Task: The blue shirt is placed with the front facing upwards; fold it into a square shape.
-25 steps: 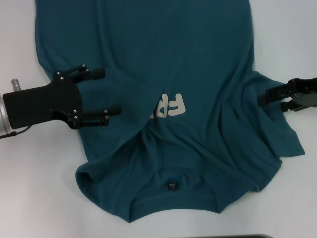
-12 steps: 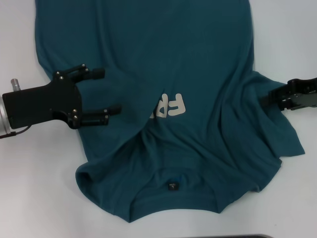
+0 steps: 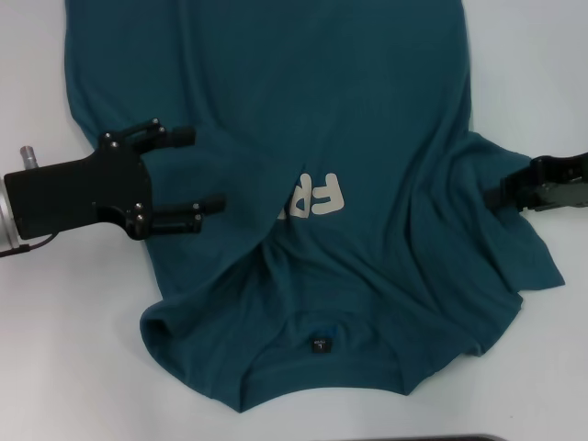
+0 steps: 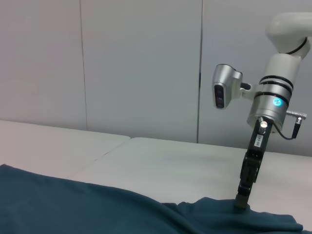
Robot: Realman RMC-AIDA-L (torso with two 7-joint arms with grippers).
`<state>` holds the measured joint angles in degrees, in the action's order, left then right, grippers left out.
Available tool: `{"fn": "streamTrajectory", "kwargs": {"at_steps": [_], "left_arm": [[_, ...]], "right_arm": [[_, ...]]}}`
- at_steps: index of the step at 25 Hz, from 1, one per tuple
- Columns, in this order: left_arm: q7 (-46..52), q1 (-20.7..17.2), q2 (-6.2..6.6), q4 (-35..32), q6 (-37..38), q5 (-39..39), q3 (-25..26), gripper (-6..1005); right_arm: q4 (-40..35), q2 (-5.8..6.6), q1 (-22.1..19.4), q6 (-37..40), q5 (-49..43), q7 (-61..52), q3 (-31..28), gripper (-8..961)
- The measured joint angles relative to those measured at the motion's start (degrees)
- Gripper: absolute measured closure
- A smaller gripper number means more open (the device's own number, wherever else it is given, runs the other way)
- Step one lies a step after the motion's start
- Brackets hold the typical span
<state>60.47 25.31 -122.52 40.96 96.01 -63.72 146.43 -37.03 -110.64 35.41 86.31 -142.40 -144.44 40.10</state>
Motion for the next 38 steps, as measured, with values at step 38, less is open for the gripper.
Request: {"fn": "streamTrajectory", "kwargs": {"at_steps": [38], "left_arm": [[0.0,-0.06,-0.5,0.8,0.14,-0.63,0.0,95]], "right_arm": [[0.45,0.47,0.51,-2.05,0.2,2.93,-0.72,819]]}}
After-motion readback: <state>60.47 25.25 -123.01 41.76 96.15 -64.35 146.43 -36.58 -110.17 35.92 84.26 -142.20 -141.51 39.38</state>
